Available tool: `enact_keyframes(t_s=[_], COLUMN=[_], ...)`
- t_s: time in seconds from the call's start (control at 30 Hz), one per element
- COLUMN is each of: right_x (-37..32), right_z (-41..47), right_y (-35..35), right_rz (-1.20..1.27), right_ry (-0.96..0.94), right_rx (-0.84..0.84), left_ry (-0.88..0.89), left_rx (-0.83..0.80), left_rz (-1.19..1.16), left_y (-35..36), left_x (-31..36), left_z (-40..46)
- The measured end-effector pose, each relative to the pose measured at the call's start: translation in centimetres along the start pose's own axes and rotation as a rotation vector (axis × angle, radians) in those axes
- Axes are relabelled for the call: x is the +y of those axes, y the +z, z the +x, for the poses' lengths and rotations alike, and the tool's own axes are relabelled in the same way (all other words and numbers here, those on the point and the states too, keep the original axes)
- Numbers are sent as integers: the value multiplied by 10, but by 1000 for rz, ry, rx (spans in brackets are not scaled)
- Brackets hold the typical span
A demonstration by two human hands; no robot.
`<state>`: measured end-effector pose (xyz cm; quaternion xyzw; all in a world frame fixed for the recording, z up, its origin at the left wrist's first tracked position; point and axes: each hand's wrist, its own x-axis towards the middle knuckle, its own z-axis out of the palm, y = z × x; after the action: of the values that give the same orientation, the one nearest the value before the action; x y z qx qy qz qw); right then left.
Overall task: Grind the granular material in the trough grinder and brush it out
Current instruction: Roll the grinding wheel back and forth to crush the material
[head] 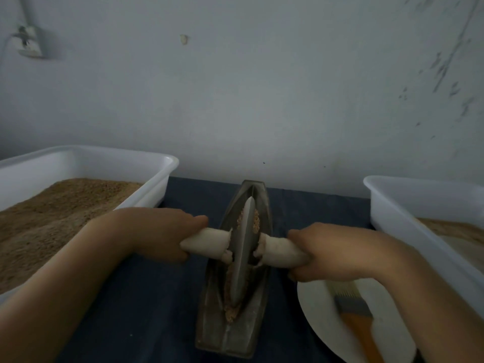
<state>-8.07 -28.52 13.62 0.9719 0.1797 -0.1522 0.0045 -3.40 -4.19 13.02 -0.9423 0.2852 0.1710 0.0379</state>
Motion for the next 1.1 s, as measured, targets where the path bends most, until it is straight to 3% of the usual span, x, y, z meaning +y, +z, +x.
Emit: enact_keyframes(t_s=[0.17, 0.4, 0.53, 0.7, 0.93, 1.1], right_x=[7, 32, 34, 30, 8, 3], right_z=[16, 61, 67, 57, 18, 11], right_y=[6, 33, 41, 31, 6, 1], right_rz=[-22, -216, -235, -200, -28, -13], right_ry=[34, 97, 106, 80, 15, -8], right_rx=[116, 610, 720, 538, 80, 41], left_ry=[-28, -113, -150, -125, -25, -26], left_rx=[72, 649, 752, 603, 41, -20], left_rz=[-43, 167, 183, 192, -35, -73], left_y=[8, 32, 39, 29, 5, 1], left_x=[-4, -12, -7, -7, -3, -3], left_z=[14, 53, 60, 51, 10, 6])
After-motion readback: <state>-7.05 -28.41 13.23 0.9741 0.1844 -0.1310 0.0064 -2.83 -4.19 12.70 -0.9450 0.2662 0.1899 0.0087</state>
